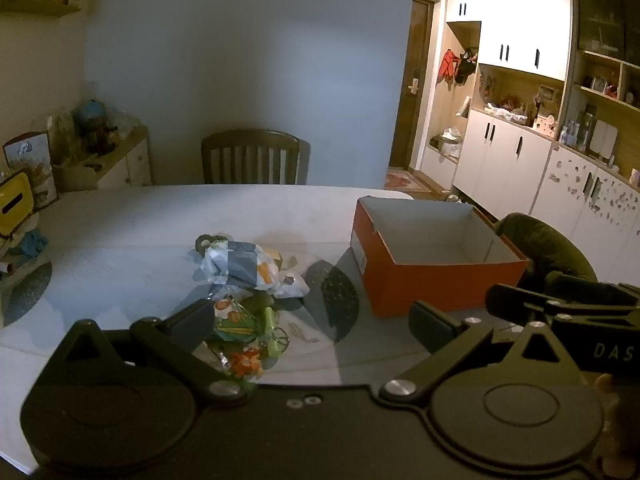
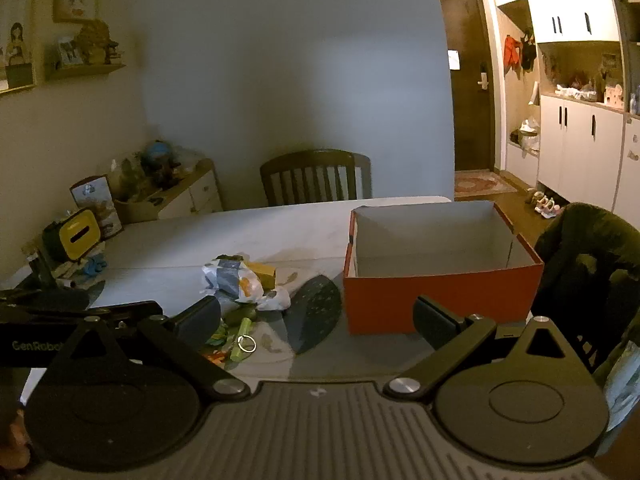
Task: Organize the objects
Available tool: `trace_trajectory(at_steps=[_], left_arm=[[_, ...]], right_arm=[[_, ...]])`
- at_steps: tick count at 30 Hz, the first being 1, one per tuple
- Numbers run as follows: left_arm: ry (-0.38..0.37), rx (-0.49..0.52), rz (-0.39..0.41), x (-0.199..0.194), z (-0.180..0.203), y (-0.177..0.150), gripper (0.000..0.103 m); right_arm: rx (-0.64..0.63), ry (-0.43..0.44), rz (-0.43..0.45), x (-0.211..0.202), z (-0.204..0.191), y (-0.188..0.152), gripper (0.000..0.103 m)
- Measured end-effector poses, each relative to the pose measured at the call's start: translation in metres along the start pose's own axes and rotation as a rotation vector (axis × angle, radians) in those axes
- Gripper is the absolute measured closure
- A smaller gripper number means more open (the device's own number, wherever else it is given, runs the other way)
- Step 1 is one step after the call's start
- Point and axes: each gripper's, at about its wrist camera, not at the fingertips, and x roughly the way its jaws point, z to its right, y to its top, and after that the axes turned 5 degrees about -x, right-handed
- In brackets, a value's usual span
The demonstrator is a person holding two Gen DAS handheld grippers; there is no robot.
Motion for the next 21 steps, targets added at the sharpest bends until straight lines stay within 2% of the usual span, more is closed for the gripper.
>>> trace_trajectory(at_steps=[8,9,21], left_arm=[[-0.003,0.004,0.001,0.0002,0.0007,0.0021,0.000],[-0.051,0.021,-0.007,0.0002,0.0006,0.0023,0.000],[-0.069,0.039,0.004,-0.0019,0.0084,0.0029,0.000]], right_arm=[[-0.004,-0.006,0.004,0.0006,0.0020,0.0019,0.000],[-0.005,-0.008,0.004,0.0008,0.0024,0.0021,0.000],[-0.012,-0.033,0.005,0.0001,0.0045,0.0030,0.000]])
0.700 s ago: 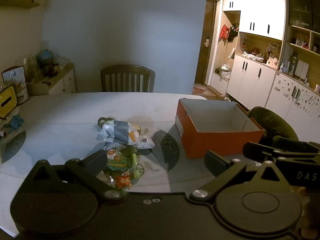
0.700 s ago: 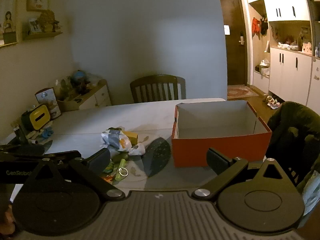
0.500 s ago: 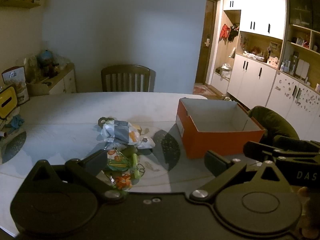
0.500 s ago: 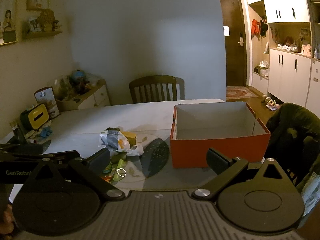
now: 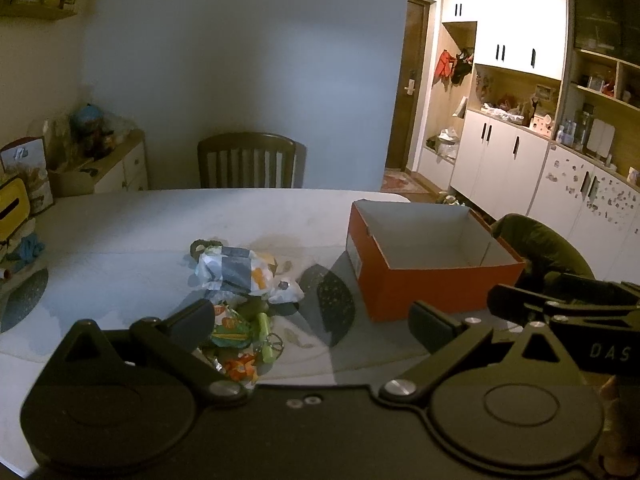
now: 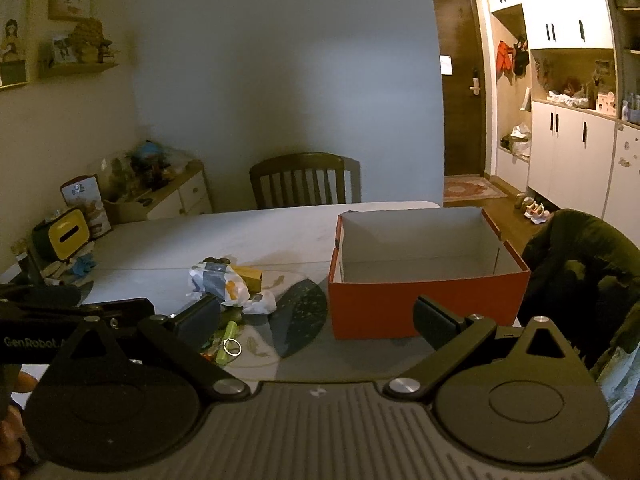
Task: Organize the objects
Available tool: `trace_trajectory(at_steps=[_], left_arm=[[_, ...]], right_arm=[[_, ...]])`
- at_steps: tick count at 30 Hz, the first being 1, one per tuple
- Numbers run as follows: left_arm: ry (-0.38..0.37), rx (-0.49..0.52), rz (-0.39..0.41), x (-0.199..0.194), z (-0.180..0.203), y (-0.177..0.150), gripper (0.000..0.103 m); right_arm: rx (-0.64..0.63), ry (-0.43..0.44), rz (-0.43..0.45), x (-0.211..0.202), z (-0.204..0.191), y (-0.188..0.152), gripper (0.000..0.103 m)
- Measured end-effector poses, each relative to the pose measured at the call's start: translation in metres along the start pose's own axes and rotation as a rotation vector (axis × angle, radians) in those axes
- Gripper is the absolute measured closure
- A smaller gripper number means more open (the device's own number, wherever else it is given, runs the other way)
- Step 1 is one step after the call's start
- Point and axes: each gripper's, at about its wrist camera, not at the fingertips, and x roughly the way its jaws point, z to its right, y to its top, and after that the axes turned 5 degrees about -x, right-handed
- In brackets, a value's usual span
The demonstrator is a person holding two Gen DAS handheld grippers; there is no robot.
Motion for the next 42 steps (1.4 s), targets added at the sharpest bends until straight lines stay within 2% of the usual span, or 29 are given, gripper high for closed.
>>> trace_trajectory(at_steps=[11,15,17,18,23,30,37,42], left_arm=[[-0.023,0.004,-0.008,0.005,-0.007,0.001,0.001],[-0.025,-0.008,-0.013,0.014,-0.021,0.004,0.000],[-0.054,0.000,-0.023,0.020,-0.030,0.007,0.000],[-0.096,0.015,-0.032,0.023,-0.035,0.009,0.000],[-0.114,0.008,-0.065,0.048,-0.061,0.017,0.000],[-0.084,0.034,-0.145,0.102,-0.103,0.023,0.000],[-0.085,0.056,-0.232,0.152,-0.128,0.006,0.001],[-0.080,0.027,-0.305,0.183,-0.147,-0.004,0.001]], right_arm=[[-0.003,-0.006,-0.012,0.008,-0.002,0.001,0.000],[-0.018,-0.007,-0.024,0.020,-0.013,0.006,0.000],[-0.034,-0.002,-0.031,0.028,-0.021,0.009,0.000],[-0.041,-0.005,-0.034,0.032,-0.025,0.011,0.000],[-0.069,0.020,-0.053,0.059,-0.044,0.019,0.000],[-0.128,0.070,-0.124,0.110,-0.066,0.020,0.000],[-0.136,0.113,-0.242,0.170,-0.086,0.008,0.001],[-0.152,0.129,-0.329,0.207,-0.099,-0.008,0.001]])
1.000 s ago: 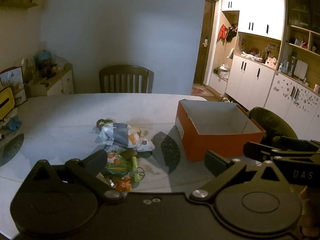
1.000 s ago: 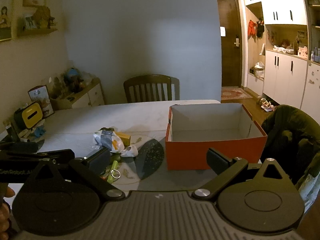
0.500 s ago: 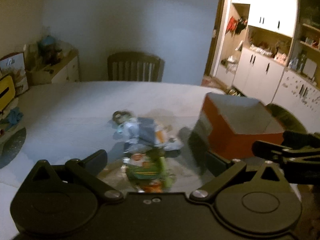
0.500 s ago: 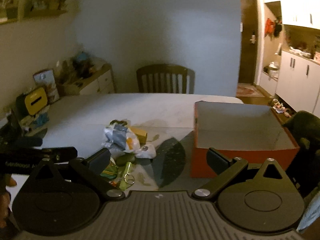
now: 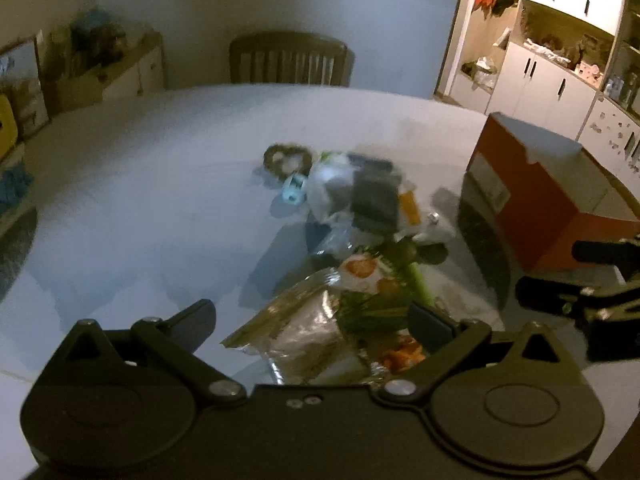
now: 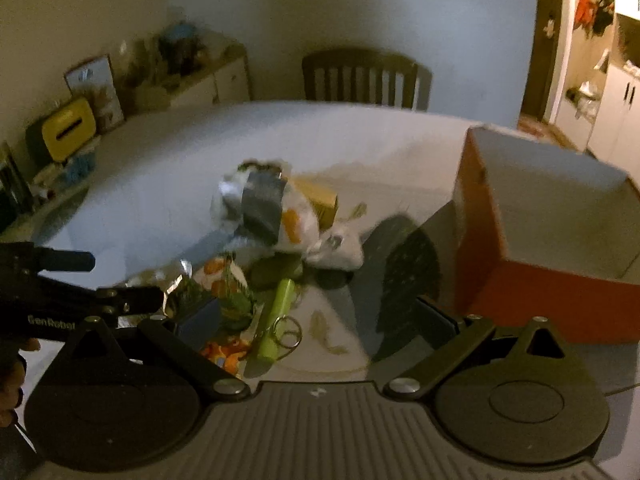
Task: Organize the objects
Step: 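Grasp the silver foil snack bag with the left tool while the right tool grasps the orange dragon toy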
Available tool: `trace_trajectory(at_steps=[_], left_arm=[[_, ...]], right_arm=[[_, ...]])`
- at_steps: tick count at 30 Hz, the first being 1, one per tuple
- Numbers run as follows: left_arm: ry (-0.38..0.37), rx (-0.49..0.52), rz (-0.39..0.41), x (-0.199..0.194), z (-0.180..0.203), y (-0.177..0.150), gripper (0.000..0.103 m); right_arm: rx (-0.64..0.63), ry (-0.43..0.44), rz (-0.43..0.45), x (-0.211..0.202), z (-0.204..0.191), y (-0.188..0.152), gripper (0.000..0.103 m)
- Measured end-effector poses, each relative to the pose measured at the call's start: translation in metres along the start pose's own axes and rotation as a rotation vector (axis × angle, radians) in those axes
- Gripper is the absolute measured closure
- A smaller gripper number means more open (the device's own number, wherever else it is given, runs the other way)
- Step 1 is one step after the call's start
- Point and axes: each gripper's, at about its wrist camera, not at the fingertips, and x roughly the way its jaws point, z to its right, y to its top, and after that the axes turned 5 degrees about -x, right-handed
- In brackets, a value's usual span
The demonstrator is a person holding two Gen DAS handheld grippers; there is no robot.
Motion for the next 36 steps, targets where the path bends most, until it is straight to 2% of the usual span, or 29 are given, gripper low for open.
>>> trace_trajectory(at_steps=[5,9,11,13,19,21,28,32,34,36], left_arm=[[-0.020,-0.023,-0.059,0.018,-0.011,-0.003,0.002],[-0.038,-0.036,-0.095,0.028,-0.017,-0.006,0.003],[-0.059,-0.042,-0.104,0.031,-0.020,-0.005,0.004],[-0.072,-0.056,-0.116,0.035,-0.023,-0.004,0.008],[-0.107,-0.081,-0.155,0.044,-0.032,-0.005,0.020],[-0.120,-0.090,-0.163,0.045,-0.035,-0.005,0.021],[-0.155,-0.085,-0.176,0.045,-0.039,-0.005,0.024],[-0.172,-0.087,-0.182,0.046,-0.042,-0.005,0.027],[-0.191,-0.099,-0.189,0.046,-0.045,-0.005,0.036],[-0.213,-0.102,-0.197,0.046,-0.047,-0.005,0.039]], right_arm=[[-0.028,0.009,-0.054,0.031,-0.006,0.004,0.007],[-0.046,0.038,-0.112,0.053,-0.008,0.009,0.018],[-0.049,0.049,-0.132,0.058,-0.010,0.008,0.018],[-0.045,0.048,-0.147,0.061,-0.011,0.006,0.021],[-0.057,0.044,-0.178,0.075,-0.012,0.008,0.035],[-0.072,0.042,-0.184,0.079,-0.014,0.010,0.037],[-0.067,0.069,-0.219,0.072,-0.022,0.009,0.043],[-0.116,0.125,-0.219,0.059,-0.036,0.005,0.043],[-0.157,0.140,-0.220,0.056,-0.045,0.002,0.043],[-0.180,0.156,-0.233,0.056,-0.052,-0.003,0.044]])
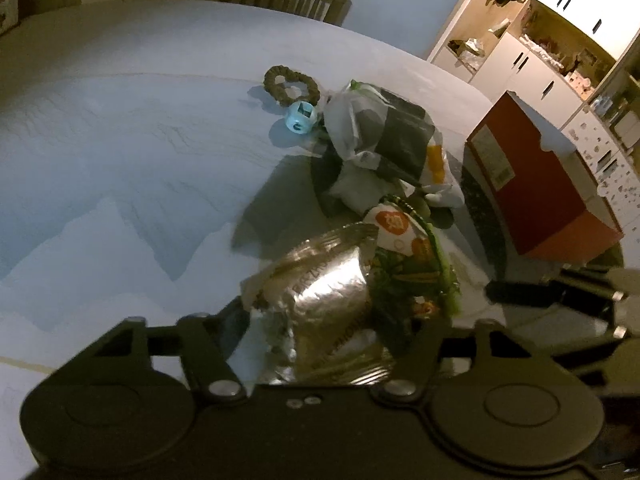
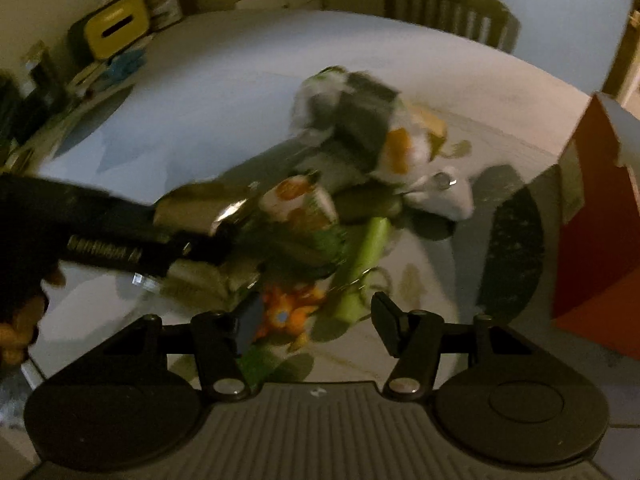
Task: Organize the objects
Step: 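Grasp the silver foil snack bag with the left tool while the right tool grasps the orange dragon toy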
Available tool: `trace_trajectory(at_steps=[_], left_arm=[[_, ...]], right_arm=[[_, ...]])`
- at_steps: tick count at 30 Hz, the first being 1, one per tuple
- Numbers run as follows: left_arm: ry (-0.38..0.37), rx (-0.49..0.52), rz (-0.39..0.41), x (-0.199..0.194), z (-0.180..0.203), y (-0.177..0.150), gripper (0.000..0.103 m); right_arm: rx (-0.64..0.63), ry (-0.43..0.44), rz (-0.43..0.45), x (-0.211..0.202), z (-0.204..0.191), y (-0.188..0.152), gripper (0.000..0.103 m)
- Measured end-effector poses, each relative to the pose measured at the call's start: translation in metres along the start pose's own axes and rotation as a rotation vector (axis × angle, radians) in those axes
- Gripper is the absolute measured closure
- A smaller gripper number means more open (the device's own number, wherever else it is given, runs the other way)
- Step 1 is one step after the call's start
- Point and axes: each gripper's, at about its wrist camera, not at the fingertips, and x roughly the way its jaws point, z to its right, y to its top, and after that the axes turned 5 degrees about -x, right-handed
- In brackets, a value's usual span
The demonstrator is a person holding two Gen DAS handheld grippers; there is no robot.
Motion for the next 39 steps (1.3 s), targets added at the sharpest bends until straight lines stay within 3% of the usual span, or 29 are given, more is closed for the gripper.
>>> trace_trajectory(at_steps=[3,9,14,22,32,39], left_arm=[[0.001,-0.001,0.002,-0.001,-0.002,-0.001,0.040],[0.005,-0.006,0.004,-0.005,-0.006,-0.001,0.040],[0.004,0.003,0.005,-0.006,-0.007,-0.002,0.041],[-0.007,-0.005,0.009,-0.011,-0.010,0.002,0.047],[-0.058,0.028,0.021,-0.031,0.000,0.012,0.048],[-0.152,0.077,0.002,-0.054,0.032,0.028,0.048]], right_arm=[[-0.006,0.003,-0.012,0.004,-0.006,-0.002,0.053],[0.004,0.022,-0.038,0.012,-0.012,-0.003,0.060],[0.059,0.058,-0.079,0.025,-0.009,-0.003,0.062],[0.116,0.079,-0.071,0.026,0.000,-0.001,0.066],[0.136,0.080,0.027,-0.025,0.012,0.002,0.066],[0.176,0.036,0.103,-0.071,0.030,0.000,0.067]])
